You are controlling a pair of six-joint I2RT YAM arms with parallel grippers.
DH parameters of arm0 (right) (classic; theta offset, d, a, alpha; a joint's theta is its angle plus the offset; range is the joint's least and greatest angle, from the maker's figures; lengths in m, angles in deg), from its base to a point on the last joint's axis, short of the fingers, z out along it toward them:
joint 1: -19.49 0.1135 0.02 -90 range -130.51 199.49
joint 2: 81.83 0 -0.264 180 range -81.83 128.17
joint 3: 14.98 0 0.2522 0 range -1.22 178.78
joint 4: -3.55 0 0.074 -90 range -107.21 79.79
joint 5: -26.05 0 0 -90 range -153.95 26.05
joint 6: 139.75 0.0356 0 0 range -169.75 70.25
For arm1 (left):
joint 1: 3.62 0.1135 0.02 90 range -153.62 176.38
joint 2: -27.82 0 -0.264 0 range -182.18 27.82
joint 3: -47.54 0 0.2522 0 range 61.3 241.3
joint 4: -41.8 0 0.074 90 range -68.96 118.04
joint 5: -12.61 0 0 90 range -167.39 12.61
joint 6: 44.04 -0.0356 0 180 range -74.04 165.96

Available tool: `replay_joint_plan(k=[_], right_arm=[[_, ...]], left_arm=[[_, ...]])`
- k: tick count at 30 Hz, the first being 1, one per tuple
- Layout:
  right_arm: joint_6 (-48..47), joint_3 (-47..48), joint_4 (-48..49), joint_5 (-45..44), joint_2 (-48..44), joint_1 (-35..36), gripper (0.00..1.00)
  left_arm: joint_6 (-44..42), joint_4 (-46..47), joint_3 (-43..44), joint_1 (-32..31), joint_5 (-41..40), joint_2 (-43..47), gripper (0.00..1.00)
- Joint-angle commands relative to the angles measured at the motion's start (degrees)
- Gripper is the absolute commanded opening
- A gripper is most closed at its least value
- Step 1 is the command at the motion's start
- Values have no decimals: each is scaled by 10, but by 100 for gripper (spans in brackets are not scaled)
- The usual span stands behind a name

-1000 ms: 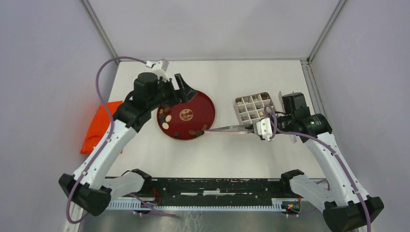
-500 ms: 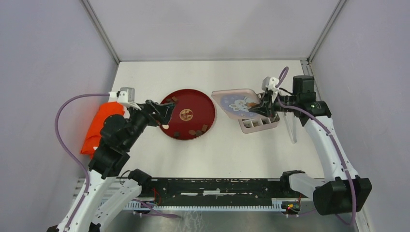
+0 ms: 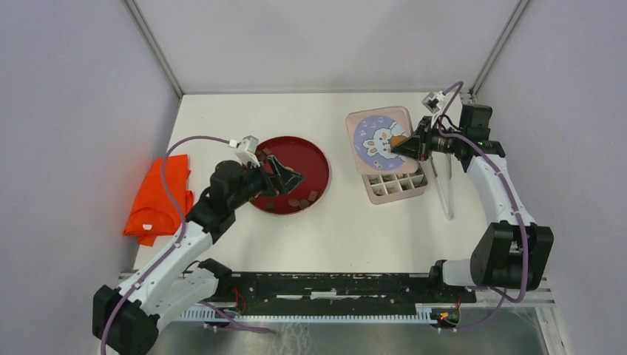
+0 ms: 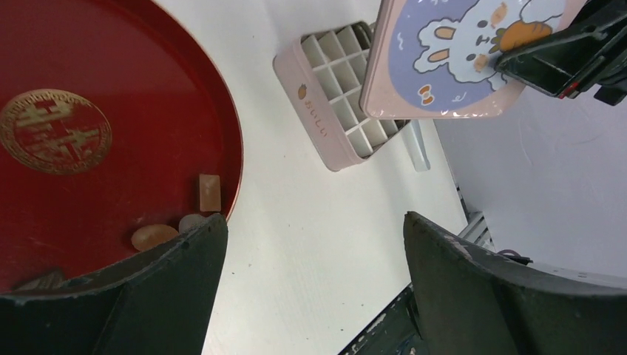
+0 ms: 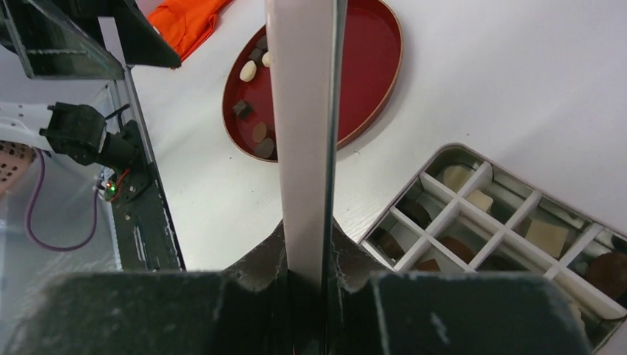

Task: Pack the chocolate
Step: Pick up the box lid from the center of the board, then move the packing box to the center of the board.

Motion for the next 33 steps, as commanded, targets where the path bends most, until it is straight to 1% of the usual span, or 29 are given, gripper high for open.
replay_joint_plan(k=[1, 2, 3, 4, 5, 7, 9, 10, 11, 12, 13, 15, 17, 18, 19, 20, 23, 26, 32, 33], right_arm=[[53, 37, 17, 43, 47, -34, 0], [34, 52, -8, 52, 64, -41, 0], [-1, 74, -63, 57, 86, -46, 0], [-69, 110, -148, 50, 111, -50, 0], [-126, 141, -213, 40, 131, -50, 0], [-209, 187, -310, 40, 166, -52, 0], [-277, 214, -375, 51, 186, -58, 0], [-291, 219, -386, 54, 188, -66, 0], [-289, 219, -380, 58, 183, -75, 0], [-270, 215, -352, 60, 174, -89, 0], [-225, 202, -309, 57, 157, -103, 0], [-110, 151, -149, 37, 113, -124, 0], [-8, 91, -16, 10, 67, -135, 0], [17, 67, 27, 2, 48, -137, 0], [33, 54, 48, -1, 38, -138, 0], [39, 44, 60, -3, 31, -138, 0], [50, 23, 79, 0, 28, -141, 0], [55, 9, 90, 14, 31, -149, 0], [32, 0, 71, 28, 34, -163, 0], [30, -1, 71, 30, 35, -164, 0]], left_arm=[[57, 115, 16, -22, 26, -60, 92], [54, 117, 29, -36, 19, -80, 91], [50, 118, 42, -52, 7, -100, 91], [45, 118, 55, -68, -5, -123, 91], [41, 117, 70, -86, -19, -146, 90], [42, 117, 94, -114, -44, -196, 88], [50, 125, 115, -135, -57, -250, 83], [58, 130, 125, -147, -68, -278, 79], [66, 136, 135, -158, -78, -305, 74], [74, 138, 150, -170, -90, -335, 70], [83, 131, 168, -182, -106, -363, 67], [98, 99, 217, -206, -134, -434, 63], [114, 42, 285, -232, -181, -496, 63], [120, -5, 324, -240, -199, -525, 62], [127, -41, 361, -248, -215, -553, 62], [133, -73, 408, -253, -229, -580, 61], [154, -145, 486, -261, -264, -641, 52], [165, -183, 533, -261, -278, -680, 51], [176, -231, 600, -266, -297, -736, 50], [176, -239, 612, -266, -296, -744, 49]])
